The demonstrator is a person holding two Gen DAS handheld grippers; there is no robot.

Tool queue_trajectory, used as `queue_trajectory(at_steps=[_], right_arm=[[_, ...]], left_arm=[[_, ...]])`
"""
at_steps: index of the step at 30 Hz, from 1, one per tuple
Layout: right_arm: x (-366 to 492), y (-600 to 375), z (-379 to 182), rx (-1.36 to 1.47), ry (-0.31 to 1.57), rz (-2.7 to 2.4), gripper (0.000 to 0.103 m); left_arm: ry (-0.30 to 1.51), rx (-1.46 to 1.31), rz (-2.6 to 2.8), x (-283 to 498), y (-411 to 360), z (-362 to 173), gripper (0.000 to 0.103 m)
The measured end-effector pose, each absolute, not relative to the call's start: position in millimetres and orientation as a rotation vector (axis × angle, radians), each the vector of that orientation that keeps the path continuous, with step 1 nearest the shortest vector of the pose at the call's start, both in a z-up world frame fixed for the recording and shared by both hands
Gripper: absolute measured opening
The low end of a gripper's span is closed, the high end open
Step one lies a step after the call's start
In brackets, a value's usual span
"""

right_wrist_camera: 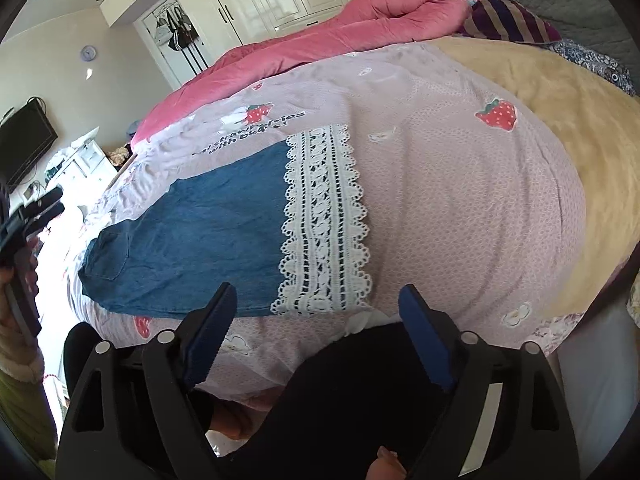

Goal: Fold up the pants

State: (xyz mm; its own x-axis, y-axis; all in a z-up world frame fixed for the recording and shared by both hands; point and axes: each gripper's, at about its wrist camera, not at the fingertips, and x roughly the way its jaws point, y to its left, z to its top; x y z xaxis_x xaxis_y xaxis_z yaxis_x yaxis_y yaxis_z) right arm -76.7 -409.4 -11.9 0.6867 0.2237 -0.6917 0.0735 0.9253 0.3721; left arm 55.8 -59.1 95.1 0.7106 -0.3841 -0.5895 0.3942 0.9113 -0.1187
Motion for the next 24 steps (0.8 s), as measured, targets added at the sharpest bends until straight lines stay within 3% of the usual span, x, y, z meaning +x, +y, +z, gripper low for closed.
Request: queue_trajectory(at_steps=[8,19,24], right_arm=[[-75.3,-411.6,-25.6,0.476,0.838,0.084,0.084],[-60.7,-424.4,-54.5,0.676,0.867,0.096,0.083],[-52.2,-422.6,-56.9,0.698,0.851,0.102,0.073]], left_arm=[[0.682,0.157,-0.63,83.2,-165.7,82.6,0.093],[0.855,0.266,-0.784,143.8,-272.5,20.2,0.093],[0.874,0.351,-0.828,163.9,-296.6,2.3,0.093]])
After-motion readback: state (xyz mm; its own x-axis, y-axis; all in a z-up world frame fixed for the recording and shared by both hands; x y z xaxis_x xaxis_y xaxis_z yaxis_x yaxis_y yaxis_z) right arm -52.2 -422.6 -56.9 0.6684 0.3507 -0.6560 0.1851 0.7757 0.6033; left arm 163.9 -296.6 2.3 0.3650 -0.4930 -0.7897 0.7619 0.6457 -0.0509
